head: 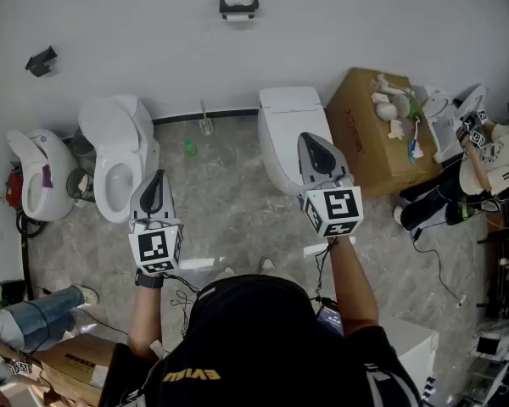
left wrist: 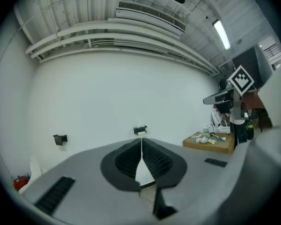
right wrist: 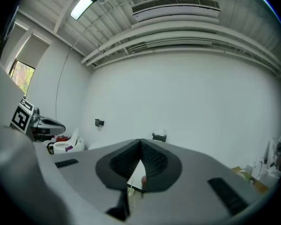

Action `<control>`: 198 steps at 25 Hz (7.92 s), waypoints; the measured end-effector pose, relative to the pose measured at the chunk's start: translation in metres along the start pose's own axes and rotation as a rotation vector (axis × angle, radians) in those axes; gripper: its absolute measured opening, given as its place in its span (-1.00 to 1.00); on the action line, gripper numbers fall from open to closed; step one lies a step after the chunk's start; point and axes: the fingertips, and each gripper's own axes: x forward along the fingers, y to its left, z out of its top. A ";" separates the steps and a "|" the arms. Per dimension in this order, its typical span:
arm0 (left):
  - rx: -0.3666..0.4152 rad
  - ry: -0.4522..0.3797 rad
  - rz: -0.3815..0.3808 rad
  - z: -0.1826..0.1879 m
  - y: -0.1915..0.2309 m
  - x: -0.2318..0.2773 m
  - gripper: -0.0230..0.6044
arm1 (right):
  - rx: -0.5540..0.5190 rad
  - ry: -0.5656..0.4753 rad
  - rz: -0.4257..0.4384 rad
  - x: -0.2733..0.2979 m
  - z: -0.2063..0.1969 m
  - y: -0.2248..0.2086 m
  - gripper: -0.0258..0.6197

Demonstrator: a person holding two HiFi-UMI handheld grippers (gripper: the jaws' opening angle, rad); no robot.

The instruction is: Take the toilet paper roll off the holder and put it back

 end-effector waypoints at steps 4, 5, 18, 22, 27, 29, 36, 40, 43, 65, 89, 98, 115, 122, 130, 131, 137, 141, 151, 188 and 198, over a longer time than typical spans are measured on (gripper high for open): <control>-0.041 -0.023 0.037 -0.004 0.012 0.002 -0.89 | -0.033 -0.015 0.027 0.021 0.009 0.003 -0.94; -0.075 -0.048 0.032 -0.003 0.014 0.001 -0.88 | -0.042 -0.017 0.028 0.023 0.010 0.004 -0.94; -0.114 -0.085 -0.047 0.007 0.039 0.008 -0.89 | 0.046 -0.042 -0.065 0.022 0.021 -0.007 -0.43; -0.139 -0.053 -0.032 -0.011 0.047 0.028 -0.89 | 0.053 -0.015 -0.036 0.029 0.010 -0.013 0.07; -0.155 -0.055 -0.025 -0.014 0.041 0.060 -0.88 | 0.071 0.005 -0.012 0.060 -0.014 -0.027 0.30; -0.151 -0.061 -0.012 -0.008 0.040 0.079 -0.88 | 0.068 -0.005 -0.004 0.084 -0.019 -0.040 0.32; -0.059 -0.063 0.114 0.016 0.060 0.166 -0.89 | 0.129 -0.071 0.023 0.199 -0.020 -0.107 0.34; -0.075 -0.077 0.198 0.039 0.100 0.211 -0.89 | 0.183 -0.109 0.019 0.249 -0.013 -0.129 0.34; -0.066 -0.094 0.198 0.056 0.104 0.239 -0.89 | 0.196 -0.116 0.045 0.284 -0.012 -0.135 0.34; -0.115 -0.029 -0.080 0.011 0.158 0.507 -0.89 | 0.185 0.004 -0.038 0.518 -0.030 -0.171 0.34; -0.198 -0.034 -0.280 0.015 0.160 0.693 -0.89 | 0.013 0.182 -0.081 0.735 -0.050 -0.218 0.37; -0.192 -0.031 -0.279 0.010 0.159 0.695 -0.89 | -0.035 0.186 -0.054 0.759 -0.048 -0.216 0.06; -0.178 -0.023 -0.295 0.009 0.164 0.694 -0.89 | -0.005 0.193 -0.053 0.756 -0.042 -0.220 -0.11; -0.172 -0.027 -0.313 0.010 0.164 0.695 -0.89 | -0.018 0.157 -0.072 0.745 -0.010 -0.231 -0.11; -0.146 -0.041 -0.364 0.022 0.152 0.701 -0.89 | 0.007 0.072 -0.096 0.711 0.056 -0.258 -0.11; -0.142 -0.044 -0.368 0.024 0.150 0.702 -0.89 | 0.014 0.058 -0.103 0.706 0.064 -0.263 -0.11; -0.104 -0.042 -0.396 0.025 0.145 0.707 -0.89 | 0.053 0.015 -0.173 0.670 0.077 -0.280 -0.11; -0.103 -0.032 -0.400 0.019 0.144 0.714 -0.89 | 0.081 0.022 -0.216 0.653 0.066 -0.292 -0.11; -0.098 -0.041 -0.446 0.024 0.121 0.724 -0.89 | 0.130 0.034 -0.334 0.602 0.048 -0.320 -0.11; -0.044 -0.017 -0.430 0.029 0.109 0.736 -0.89 | 0.130 0.079 -0.374 0.587 0.015 -0.350 -0.11; -0.054 -0.009 -0.369 0.026 0.125 0.728 -0.89 | 0.130 0.080 -0.306 0.613 0.014 -0.339 -0.11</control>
